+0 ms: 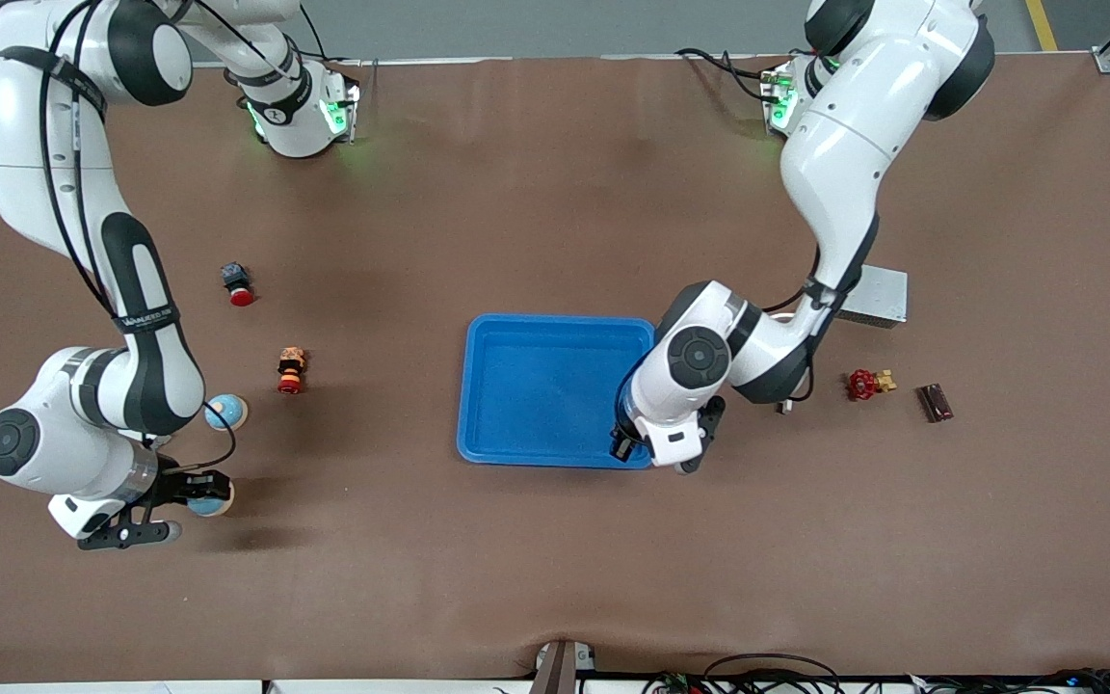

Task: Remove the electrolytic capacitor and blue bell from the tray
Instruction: 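Carry the bell with the right gripper while the left gripper carries the capacitor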

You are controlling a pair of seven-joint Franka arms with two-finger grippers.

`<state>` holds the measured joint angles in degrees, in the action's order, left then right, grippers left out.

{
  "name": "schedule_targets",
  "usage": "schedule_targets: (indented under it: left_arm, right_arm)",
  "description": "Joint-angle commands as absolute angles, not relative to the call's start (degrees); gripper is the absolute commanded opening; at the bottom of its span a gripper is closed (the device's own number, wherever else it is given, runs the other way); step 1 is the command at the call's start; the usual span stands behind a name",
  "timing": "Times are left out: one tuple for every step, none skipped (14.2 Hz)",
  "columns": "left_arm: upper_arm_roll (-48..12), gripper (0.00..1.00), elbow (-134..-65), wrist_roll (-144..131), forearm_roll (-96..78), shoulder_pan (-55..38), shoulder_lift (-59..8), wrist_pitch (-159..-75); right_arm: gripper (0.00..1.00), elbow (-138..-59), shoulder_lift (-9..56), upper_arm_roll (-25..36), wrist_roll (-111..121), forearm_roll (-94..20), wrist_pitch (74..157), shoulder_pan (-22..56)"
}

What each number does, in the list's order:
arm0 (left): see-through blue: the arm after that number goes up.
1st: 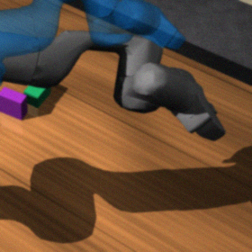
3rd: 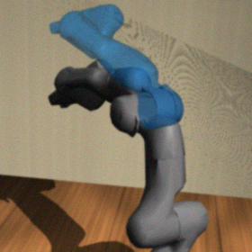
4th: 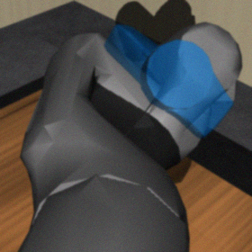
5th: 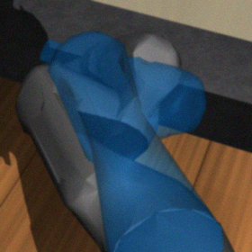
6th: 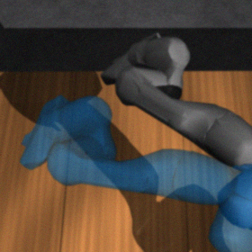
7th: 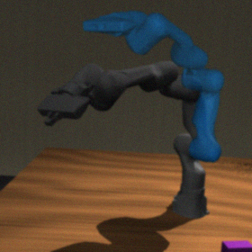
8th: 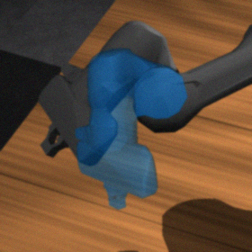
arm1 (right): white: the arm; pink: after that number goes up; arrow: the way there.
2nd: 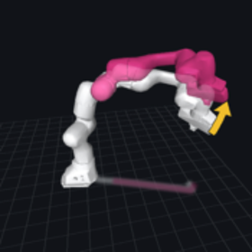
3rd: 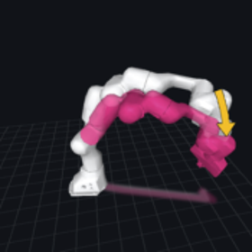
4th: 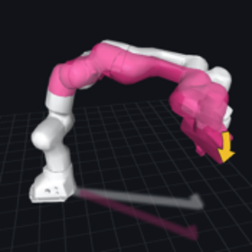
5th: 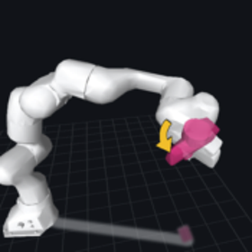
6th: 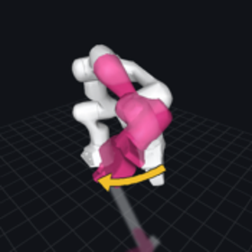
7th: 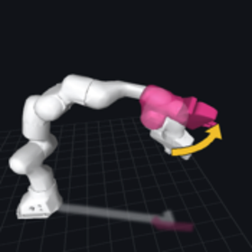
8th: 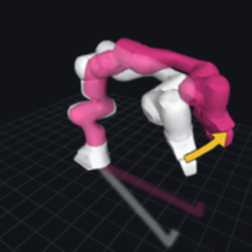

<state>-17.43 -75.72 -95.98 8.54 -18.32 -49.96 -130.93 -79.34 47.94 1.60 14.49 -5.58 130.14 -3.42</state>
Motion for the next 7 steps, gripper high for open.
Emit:
schedule_targets:
  left_arm:
    - [-17.7, 0.00, -76.9, -95.6, 8.4, -15.6, -45.8, -124.9]
    - [-17.7, 0.00, -76.9, -93.9, 8.4, -14.9, -44.7, -122.3]
    - [-17.8, 0.00, -77.3, -90.0, 8.3, -13.5, -43.7, -119.6]
    - [-18.7, 0.00, -77.6, -85.7, 8.2, -12.1, -42.6, -116.5]
    - [-20.3, 0.00, -78.0, -82.1, 7.9, -9.7, -41.1, -113.1]
    - [-21.9, 0.00, -78.0, -79.1, 7.8, -7.5, -40.1, -110.2]
    - [-23.7, 0.00, -78.6, -75.4, 7.8, -4.7, -38.8, -107.3]
  right_arm:
    - [0.00, -81.2, 47.6, 0.6, 17.2, -6.5, 131.1, -5.2]
    - [0.00, -81.7, 47.5, 0.5, 17.7, -6.6, 131.2, -5.8]
    - [0.00, -81.8, 47.6, 0.5, 18.1, -7.0, 131.2, -6.1]
    - [0.00, -82.0, 47.6, 0.5, 19.1, -8.3, 131.2, -6.2]
    - [0.00, -82.6, 47.6, 0.5, 19.9, -9.5, 131.3, -6.3]
    - [0.00, -82.8, 47.6, 0.5, 20.6, -10.1, 131.7, -6.3]
    - [0.00, -83.0, 47.6, 0.5, 20.8, -10.1, 131.9, -6.4]
